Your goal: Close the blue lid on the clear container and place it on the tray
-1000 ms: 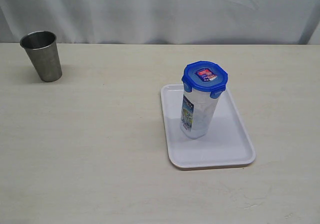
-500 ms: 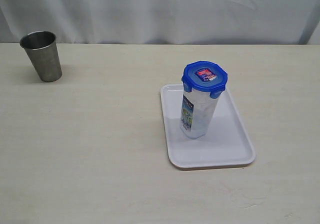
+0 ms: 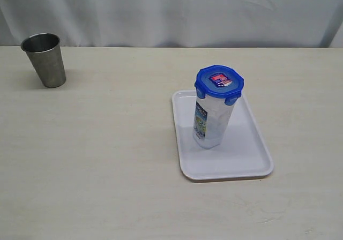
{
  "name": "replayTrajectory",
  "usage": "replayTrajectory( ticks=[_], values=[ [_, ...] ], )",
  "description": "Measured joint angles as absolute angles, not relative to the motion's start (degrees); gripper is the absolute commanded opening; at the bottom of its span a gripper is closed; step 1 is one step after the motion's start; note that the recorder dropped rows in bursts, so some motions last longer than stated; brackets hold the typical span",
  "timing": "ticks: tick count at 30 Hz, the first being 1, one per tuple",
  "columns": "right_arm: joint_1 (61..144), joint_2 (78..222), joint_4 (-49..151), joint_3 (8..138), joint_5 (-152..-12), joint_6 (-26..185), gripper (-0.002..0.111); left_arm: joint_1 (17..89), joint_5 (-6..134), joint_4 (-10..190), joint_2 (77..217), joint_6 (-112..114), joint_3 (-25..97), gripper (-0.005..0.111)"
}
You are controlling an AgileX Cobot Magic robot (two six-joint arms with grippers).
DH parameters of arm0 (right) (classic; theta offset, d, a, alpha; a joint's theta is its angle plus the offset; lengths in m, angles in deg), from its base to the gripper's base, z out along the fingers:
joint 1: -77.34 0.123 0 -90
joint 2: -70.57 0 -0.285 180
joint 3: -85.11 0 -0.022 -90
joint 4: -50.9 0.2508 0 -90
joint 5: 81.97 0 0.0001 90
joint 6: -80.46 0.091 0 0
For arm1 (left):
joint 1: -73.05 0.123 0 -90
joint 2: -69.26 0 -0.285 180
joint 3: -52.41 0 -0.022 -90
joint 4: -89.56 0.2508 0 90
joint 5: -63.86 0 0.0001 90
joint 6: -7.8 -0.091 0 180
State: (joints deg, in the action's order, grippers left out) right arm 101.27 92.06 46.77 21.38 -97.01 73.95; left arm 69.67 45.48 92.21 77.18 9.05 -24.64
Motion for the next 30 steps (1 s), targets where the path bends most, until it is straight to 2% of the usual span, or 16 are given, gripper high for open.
replayTrajectory(
  ticks=[5,9,14,30],
  values=[
    [87.25,79.36,47.18,14.15,-97.77,73.95,0.004,69.67,45.48,92.21,77.18,8.94,-24.64,0.0],
    [79.93,78.65,47.23,10.84,-97.36,75.88,0.004,69.67,45.44,92.21,77.18,8.94,-24.64,0.0],
    [78.88,78.65,47.23,8.3,-96.32,76.56,0.004,69.67,45.35,92.21,77.18,8.94,-24.64,0.0],
    [78.78,78.65,45.78,8.07,-80.82,76.46,0.004,69.67,45.22,92.21,77.18,8.94,-24.64,0.0]
  ],
)
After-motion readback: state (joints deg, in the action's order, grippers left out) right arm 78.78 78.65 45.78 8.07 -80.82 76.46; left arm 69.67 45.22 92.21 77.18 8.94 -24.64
